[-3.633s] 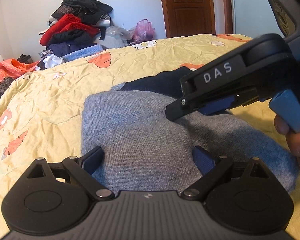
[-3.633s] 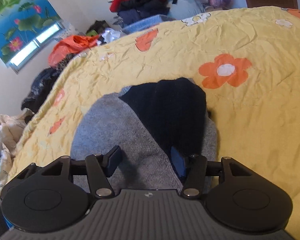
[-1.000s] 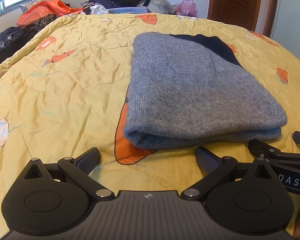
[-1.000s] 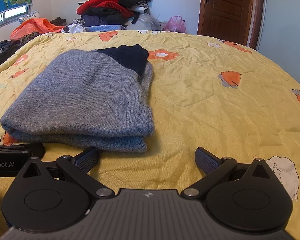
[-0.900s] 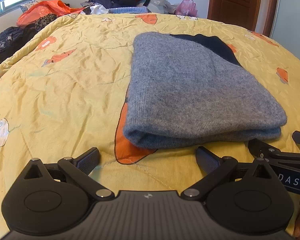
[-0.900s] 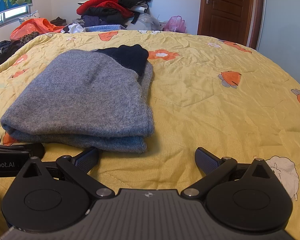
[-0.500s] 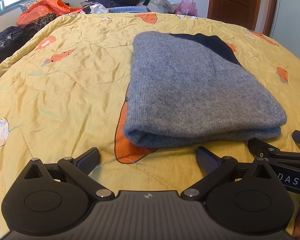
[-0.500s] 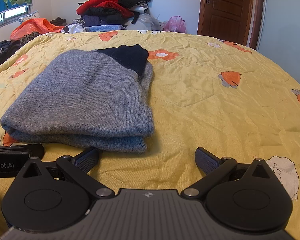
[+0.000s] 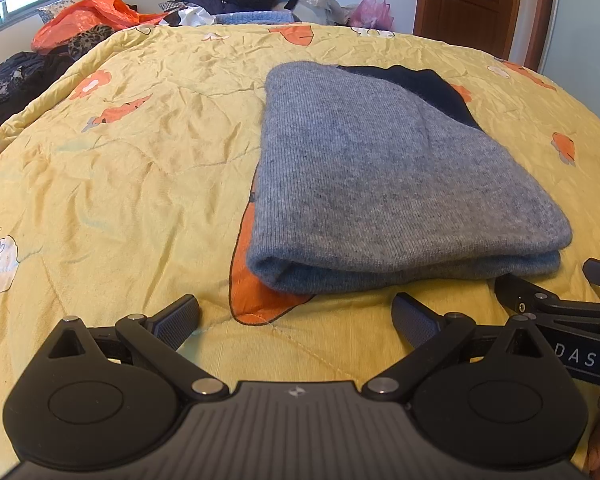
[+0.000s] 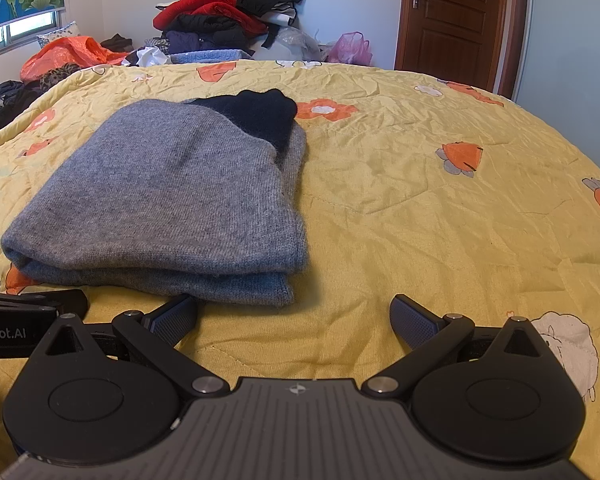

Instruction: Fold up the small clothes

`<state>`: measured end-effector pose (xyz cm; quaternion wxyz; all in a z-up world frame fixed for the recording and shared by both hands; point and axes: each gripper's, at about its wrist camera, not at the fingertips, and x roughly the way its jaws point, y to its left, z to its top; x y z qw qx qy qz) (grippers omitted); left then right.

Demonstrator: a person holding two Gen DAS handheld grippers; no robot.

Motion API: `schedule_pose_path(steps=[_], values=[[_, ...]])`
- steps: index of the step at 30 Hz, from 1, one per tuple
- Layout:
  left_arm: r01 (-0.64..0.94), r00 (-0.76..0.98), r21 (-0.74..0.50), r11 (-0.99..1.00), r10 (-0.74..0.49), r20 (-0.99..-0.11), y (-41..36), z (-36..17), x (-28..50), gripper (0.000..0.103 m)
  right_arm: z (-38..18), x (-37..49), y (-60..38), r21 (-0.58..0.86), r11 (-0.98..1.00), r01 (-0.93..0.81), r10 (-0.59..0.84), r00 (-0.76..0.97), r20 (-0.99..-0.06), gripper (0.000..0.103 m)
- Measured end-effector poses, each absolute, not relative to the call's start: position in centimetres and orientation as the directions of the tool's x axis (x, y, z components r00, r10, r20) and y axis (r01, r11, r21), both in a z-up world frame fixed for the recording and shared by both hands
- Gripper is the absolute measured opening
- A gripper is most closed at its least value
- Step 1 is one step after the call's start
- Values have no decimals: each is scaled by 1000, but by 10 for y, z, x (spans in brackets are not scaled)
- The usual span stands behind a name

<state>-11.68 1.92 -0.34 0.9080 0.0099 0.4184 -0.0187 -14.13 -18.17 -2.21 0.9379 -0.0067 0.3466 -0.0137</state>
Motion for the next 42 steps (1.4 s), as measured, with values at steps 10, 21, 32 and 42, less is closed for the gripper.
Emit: schedule_pose_path(steps=[10, 21, 32, 42], values=[[44, 648, 3, 999, -26, -761, 19, -4, -117, 103, -22, -142, -181, -22, 1000, 21, -30, 759, -650, 103], [43, 648, 2, 999, -26, -762, 19, -4, -117, 103, -22, -142, -181, -22, 1000, 21, -30, 759, -650, 103], [43, 646, 2, 999, -26, -763, 19, -4, -117, 103, -22, -141, -182, -22, 1000, 21, -30, 759, -650, 103], [75, 656, 13, 997, -40, -754, 17, 7, -131, 103, -9, -146, -177, -60, 998, -12, -31, 750, -661, 102]])
